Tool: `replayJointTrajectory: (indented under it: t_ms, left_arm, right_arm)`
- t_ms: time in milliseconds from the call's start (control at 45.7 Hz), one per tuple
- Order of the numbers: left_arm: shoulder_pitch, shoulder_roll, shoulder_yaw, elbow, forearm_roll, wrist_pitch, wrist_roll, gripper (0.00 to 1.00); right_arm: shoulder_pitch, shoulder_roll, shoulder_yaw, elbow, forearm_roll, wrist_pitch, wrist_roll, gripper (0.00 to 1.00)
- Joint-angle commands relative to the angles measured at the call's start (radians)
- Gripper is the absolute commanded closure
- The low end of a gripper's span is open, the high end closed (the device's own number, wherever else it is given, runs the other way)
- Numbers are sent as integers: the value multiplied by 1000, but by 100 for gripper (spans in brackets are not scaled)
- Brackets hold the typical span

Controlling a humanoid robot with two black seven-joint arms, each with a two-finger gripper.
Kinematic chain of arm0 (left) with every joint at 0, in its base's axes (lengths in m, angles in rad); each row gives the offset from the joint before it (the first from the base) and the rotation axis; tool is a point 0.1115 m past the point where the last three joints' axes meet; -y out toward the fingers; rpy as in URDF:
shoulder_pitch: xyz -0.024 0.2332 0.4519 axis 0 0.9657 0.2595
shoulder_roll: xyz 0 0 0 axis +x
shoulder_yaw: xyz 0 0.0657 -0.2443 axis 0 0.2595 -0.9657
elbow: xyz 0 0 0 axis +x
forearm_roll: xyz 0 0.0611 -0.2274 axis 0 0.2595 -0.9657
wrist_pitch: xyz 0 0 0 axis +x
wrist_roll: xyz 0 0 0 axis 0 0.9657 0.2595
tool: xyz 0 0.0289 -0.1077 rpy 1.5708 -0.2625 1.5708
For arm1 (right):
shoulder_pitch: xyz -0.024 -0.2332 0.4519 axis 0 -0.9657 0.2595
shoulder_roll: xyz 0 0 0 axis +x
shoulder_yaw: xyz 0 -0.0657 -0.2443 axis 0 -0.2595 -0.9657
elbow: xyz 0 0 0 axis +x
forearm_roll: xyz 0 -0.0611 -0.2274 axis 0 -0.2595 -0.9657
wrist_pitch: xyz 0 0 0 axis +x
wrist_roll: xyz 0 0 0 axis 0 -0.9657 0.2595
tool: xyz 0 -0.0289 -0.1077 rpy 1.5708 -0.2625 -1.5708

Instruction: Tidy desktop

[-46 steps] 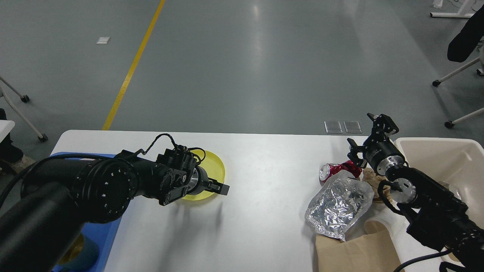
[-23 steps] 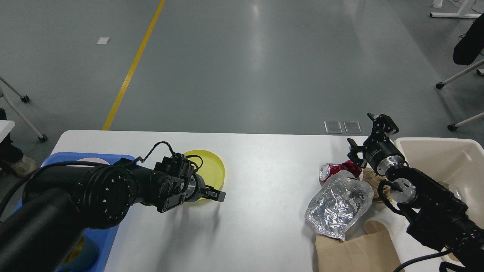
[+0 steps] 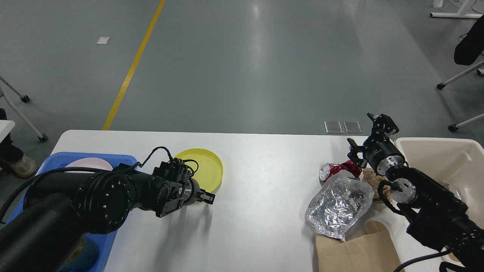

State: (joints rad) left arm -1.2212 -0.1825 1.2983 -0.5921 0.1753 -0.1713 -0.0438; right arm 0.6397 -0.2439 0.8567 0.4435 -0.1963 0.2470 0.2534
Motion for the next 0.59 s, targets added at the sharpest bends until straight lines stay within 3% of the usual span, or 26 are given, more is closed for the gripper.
replayJointTrajectory:
  t_ms: [0, 197, 437, 569]
  left_arm:
    - [0, 1, -1, 0, 0, -4, 2, 55]
    - [-1, 1, -4, 0, -2, -16, 24, 73]
    - [-9, 1, -8, 0, -2, -97, 36, 99]
    - [-12, 1, -11, 0, -3, -116, 38, 100]
  right_arm:
    - [0, 0, 1, 0, 0, 0, 0, 0]
    - [0, 0, -1, 0, 0, 0, 0, 0]
    - [0, 0, -1, 0, 0, 0, 0, 0]
    - [0, 0, 1, 0, 0, 0, 0, 0]
